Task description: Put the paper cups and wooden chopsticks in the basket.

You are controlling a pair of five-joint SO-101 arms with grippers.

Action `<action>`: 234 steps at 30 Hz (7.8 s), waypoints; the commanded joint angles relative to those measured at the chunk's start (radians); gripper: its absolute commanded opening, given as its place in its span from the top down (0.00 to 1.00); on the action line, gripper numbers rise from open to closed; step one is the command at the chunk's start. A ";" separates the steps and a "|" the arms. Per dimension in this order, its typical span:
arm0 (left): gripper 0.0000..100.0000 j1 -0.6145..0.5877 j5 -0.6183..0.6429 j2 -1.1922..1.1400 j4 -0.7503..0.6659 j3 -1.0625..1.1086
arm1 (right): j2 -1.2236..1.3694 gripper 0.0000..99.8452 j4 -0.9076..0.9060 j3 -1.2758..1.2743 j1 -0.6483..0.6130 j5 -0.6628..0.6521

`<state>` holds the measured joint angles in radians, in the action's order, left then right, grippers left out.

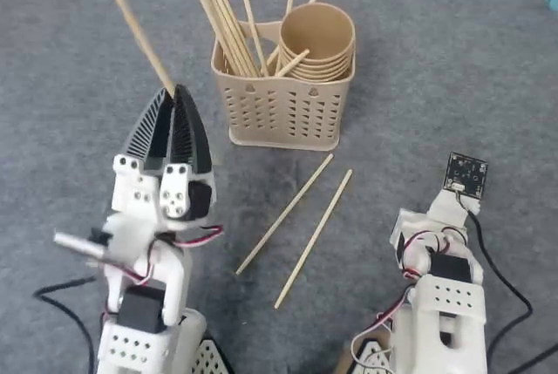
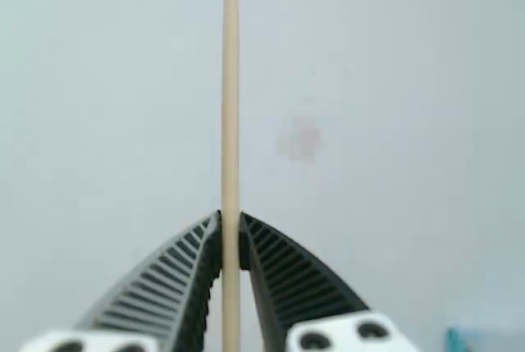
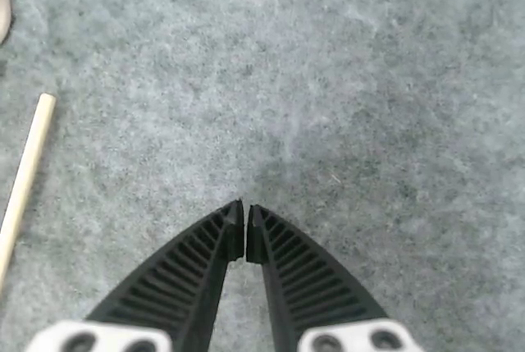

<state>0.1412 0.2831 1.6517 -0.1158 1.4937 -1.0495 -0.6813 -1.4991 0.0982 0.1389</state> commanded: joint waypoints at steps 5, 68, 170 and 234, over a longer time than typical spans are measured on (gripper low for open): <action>0.99 0.101 -0.175 0.014 -0.241 0.038 | -0.024 0.97 0.015 0.005 -0.002 -0.011; 0.92 -0.101 -0.044 -0.980 0.098 -0.792 | -0.018 0.96 0.067 -0.017 -0.004 -0.011; 0.99 0.431 -0.460 -0.970 1.232 -0.478 | -0.022 0.97 0.059 -0.017 -0.007 -0.011; 0.99 0.021 -0.454 -0.942 -0.222 -0.633 | -0.016 0.97 0.062 -0.018 -0.008 -0.011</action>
<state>0.1688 -0.1757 0.8600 -0.3168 0.9797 -1.0495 -0.6352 -1.5236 0.0967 0.1389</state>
